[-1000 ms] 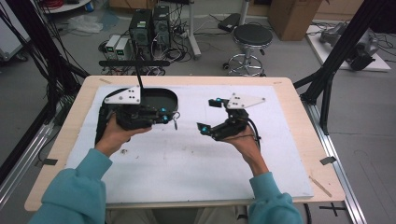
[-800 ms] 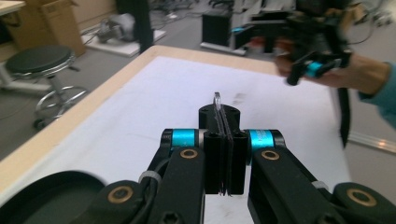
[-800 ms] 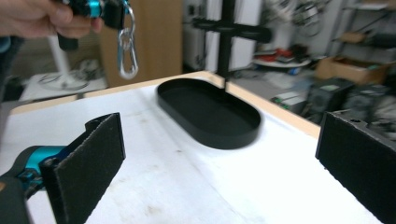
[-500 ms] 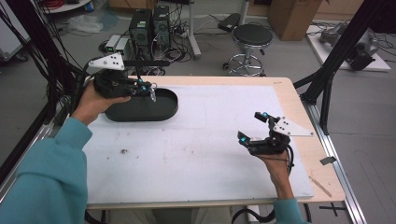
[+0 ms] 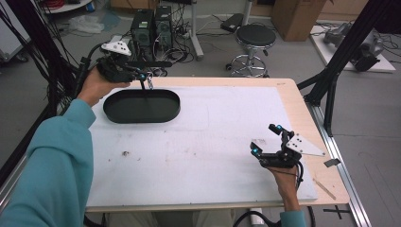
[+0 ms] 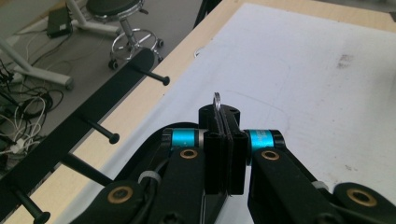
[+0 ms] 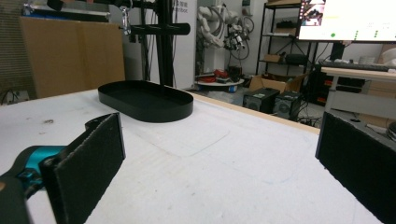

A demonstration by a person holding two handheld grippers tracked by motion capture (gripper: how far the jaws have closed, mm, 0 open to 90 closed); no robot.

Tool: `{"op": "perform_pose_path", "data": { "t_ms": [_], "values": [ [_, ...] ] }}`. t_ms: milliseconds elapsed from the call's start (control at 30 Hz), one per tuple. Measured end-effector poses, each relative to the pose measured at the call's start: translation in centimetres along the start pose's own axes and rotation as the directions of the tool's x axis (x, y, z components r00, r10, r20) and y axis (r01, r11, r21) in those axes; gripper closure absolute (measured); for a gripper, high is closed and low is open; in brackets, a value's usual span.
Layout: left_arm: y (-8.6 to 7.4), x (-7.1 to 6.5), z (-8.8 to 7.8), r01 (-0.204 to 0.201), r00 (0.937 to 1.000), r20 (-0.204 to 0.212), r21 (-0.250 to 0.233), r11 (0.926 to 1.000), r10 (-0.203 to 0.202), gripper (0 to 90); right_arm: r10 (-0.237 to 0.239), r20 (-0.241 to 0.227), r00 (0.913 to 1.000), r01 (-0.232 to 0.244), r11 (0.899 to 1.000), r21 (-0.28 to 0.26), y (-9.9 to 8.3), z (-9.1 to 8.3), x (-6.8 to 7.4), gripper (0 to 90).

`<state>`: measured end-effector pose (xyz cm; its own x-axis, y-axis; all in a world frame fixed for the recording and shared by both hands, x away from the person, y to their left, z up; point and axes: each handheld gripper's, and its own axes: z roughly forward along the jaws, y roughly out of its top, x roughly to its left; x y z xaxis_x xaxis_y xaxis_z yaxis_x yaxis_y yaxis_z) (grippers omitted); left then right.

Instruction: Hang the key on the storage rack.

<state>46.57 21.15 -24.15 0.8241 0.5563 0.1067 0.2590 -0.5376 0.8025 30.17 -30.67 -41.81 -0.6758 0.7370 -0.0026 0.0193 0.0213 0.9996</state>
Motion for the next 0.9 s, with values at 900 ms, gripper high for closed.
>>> {"op": "perform_pose_path", "data": {
  "t_ms": [900],
  "values": [
    [-0.7,3.0,2.6,0.106,0.9822,-0.167,0.113,0.9880,-0.086,88.3,0.039,0.025,0.9989,-0.039,0.999,-0.004,-3.6,-0.7,-0.3,0.7]
  ]
}}
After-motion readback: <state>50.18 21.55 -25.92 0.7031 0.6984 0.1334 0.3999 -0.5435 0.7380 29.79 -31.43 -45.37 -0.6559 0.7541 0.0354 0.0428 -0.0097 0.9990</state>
